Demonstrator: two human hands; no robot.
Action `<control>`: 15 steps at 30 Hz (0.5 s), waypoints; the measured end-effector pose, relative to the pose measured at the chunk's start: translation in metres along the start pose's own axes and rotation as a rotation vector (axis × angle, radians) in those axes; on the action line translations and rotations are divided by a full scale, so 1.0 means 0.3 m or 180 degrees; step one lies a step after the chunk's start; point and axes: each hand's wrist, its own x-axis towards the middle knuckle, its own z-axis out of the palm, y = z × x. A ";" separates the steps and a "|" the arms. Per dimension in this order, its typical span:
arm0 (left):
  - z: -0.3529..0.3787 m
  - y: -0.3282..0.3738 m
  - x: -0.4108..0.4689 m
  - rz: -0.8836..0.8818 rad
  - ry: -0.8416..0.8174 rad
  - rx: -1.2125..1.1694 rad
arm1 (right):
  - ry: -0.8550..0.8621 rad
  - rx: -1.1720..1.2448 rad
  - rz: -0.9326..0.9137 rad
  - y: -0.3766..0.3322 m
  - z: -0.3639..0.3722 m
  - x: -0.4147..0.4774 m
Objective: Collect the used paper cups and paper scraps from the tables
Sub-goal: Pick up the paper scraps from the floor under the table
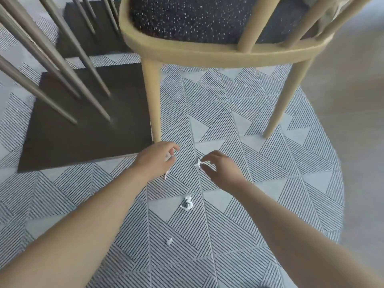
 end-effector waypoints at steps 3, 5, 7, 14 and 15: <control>0.092 -0.084 0.032 -0.0275 -0.0019 -0.0060 | -0.0081 -0.0083 0.0114 0.103 0.084 0.053; 0.130 -0.112 0.030 -0.0457 -0.0194 -0.0052 | -0.0263 -0.0193 0.0229 0.154 0.122 0.065; 0.156 -0.135 0.026 -0.0569 -0.0346 0.0131 | -0.0336 -0.0155 0.0388 0.185 0.148 0.065; 0.259 -0.200 0.012 -0.0615 -0.0521 0.0978 | -0.0516 -0.0179 0.0140 0.193 0.278 0.065; 0.273 -0.205 0.020 -0.0657 -0.0527 0.1031 | -0.0595 -0.0266 0.0127 0.201 0.297 0.063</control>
